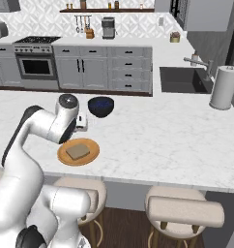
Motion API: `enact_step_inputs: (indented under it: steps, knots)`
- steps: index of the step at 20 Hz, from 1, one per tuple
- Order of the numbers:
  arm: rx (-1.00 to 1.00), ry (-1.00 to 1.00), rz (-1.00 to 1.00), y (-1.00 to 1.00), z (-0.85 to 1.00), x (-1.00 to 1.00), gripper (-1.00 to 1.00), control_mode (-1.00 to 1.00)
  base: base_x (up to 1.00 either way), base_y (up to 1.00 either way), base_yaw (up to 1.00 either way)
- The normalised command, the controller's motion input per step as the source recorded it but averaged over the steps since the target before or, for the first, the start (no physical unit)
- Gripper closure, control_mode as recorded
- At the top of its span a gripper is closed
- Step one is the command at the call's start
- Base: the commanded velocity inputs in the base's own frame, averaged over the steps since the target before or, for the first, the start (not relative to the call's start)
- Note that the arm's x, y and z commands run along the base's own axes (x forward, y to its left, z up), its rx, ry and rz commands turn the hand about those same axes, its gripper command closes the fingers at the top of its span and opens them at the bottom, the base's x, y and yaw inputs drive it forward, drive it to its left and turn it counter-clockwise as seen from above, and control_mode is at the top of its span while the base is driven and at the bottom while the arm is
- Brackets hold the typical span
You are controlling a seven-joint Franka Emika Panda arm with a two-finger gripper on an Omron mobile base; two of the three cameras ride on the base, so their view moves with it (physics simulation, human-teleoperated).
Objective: Start the toaster. Once the lever pops up, take the bread to the plate on the dining counter.
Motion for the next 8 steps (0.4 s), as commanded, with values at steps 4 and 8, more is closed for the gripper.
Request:
enact_step_inputs:
  steps: [4, 8]
  knots:
    - [-0.02, 0.0, -0.05, -0.06, 0.56, -0.32, -1.0, -1.0, 0.0, 0.0, 0.0]
    - [0.1, -0.07, -0.01, -0.24, 0.5, -0.14, -1.0, -1.0, 0.0, 0.0, 0.0]
